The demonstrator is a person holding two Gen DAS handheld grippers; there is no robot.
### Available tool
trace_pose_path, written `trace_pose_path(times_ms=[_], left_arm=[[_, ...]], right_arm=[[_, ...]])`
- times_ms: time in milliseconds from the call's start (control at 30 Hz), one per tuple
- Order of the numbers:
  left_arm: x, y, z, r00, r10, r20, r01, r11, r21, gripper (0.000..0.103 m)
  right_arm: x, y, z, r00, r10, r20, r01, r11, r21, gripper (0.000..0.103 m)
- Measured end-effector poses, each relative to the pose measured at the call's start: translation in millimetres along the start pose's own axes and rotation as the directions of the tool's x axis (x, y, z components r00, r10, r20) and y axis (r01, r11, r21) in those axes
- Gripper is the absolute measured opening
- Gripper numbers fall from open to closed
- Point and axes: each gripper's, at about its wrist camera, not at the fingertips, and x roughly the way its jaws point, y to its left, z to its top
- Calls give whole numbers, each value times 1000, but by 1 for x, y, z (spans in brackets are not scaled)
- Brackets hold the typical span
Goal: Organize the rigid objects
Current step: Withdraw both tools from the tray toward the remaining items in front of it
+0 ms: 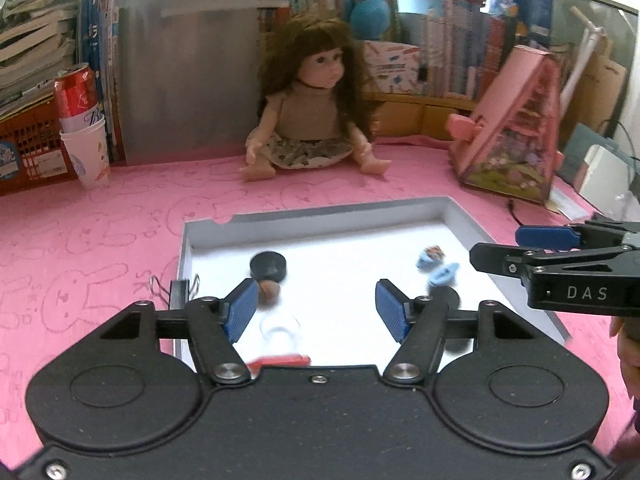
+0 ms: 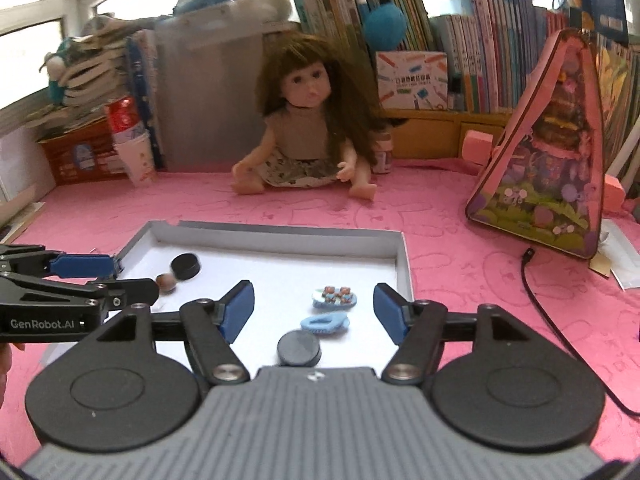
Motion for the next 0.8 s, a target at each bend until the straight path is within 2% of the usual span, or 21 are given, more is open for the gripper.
trace_pose_path(times_ms=[400, 800], left_arm=[[-39, -9, -37, 1000, -24, 13, 25, 1000, -5, 63], [-65, -12, -68, 999, -34, 15, 34, 999, 10, 62]], right_arm=[[-36, 13, -37, 999, 27, 38, -25, 999, -46, 84], [-55, 16, -64, 997, 14, 70, -8, 996, -88, 85]])
